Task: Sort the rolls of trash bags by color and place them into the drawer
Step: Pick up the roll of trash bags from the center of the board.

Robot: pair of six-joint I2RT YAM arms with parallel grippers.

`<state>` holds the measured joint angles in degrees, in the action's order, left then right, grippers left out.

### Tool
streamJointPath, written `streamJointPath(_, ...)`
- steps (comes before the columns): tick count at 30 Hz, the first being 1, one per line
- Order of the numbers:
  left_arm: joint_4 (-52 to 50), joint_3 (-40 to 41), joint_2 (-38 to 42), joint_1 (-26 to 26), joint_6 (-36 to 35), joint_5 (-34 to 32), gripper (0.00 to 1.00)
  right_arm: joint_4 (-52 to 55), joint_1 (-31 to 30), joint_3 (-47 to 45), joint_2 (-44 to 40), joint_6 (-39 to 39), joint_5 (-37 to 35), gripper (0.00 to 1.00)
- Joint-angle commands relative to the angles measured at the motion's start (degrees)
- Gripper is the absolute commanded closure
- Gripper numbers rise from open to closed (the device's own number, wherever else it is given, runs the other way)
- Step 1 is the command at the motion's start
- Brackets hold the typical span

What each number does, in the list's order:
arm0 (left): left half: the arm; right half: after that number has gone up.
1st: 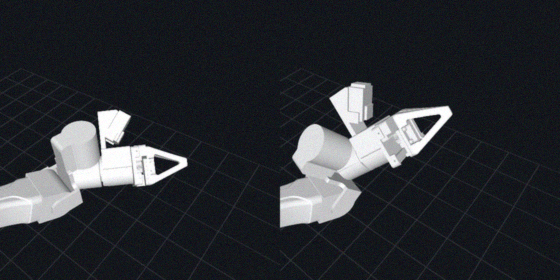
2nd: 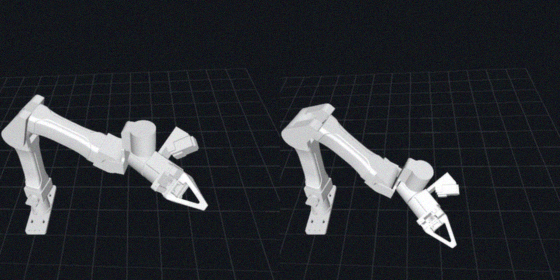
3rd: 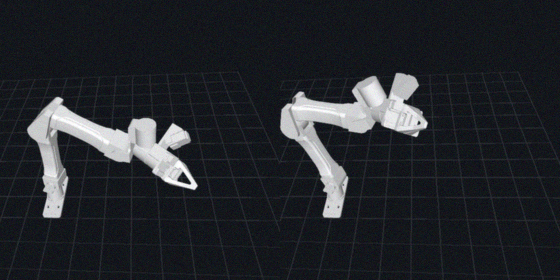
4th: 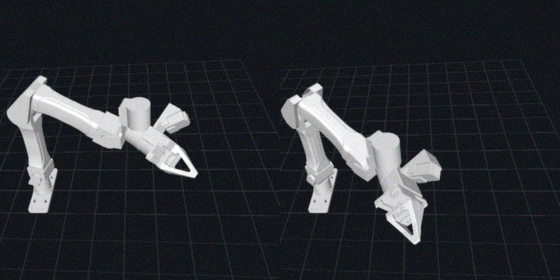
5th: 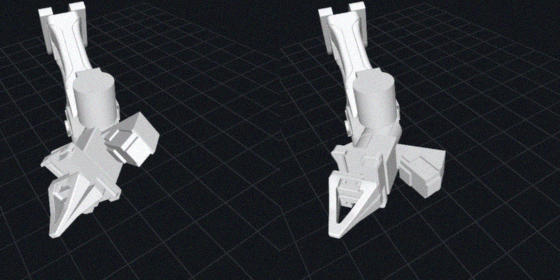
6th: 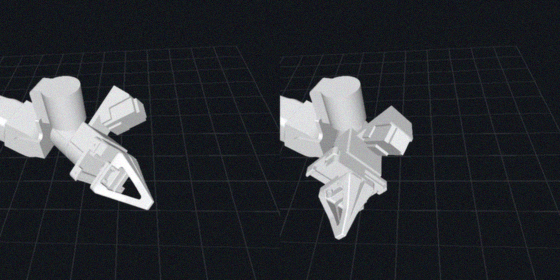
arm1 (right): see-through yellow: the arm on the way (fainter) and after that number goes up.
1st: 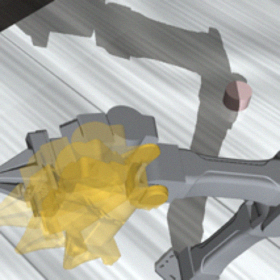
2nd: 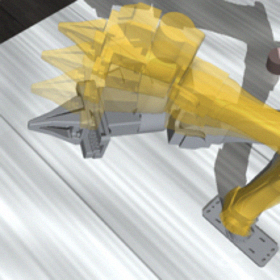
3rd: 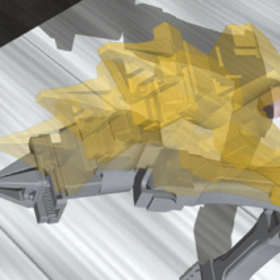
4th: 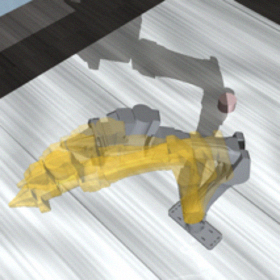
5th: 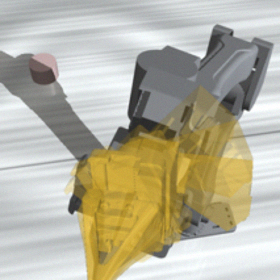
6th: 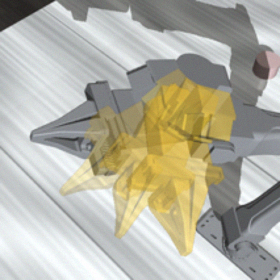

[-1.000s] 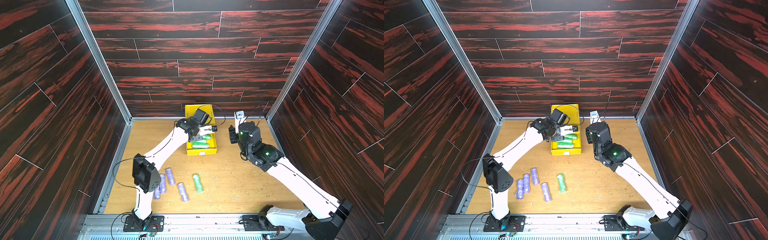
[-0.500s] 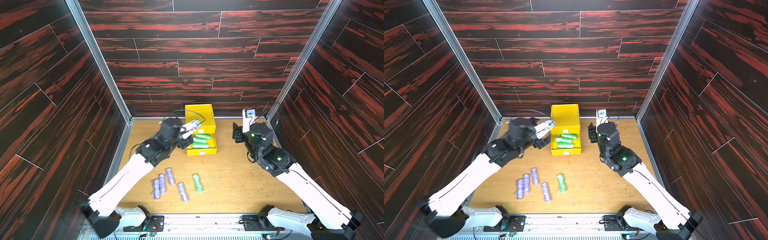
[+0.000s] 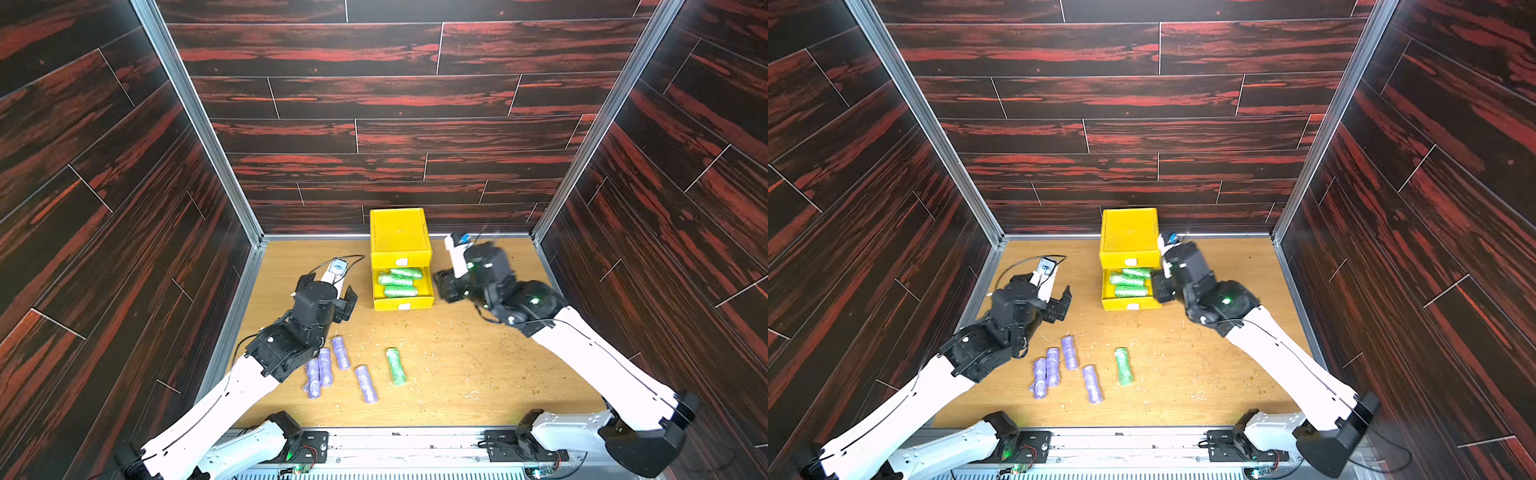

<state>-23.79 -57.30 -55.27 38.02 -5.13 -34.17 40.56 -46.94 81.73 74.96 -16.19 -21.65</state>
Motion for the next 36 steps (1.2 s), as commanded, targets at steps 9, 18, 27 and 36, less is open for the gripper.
streamJointPath(9, 1.9, 4.5, 5.7, -5.2, 14.8, -11.8, 0.08, 3.3, -13.5, -12.0, 7.3, -8.8, -1.4, 0.28)
streamJointPath(18, -1.8, 4.2, 5.8, -7.3, 18.6, -13.0, 0.08, 2.3, -17.9, -9.0, 19.6, -15.4, -1.6, 0.21)
streamJointPath(27, -1.6, 4.8, 7.3, -7.9, 18.8, -13.4, 0.08, 1.8, -21.8, -4.2, 30.7, -22.5, 0.2, 0.21)
streamJointPath(36, -1.7, 4.7, 7.4, -8.0, 18.6, -13.6, 0.08, 4.7, -22.3, -3.5, 35.3, -25.0, -0.7, 0.21)
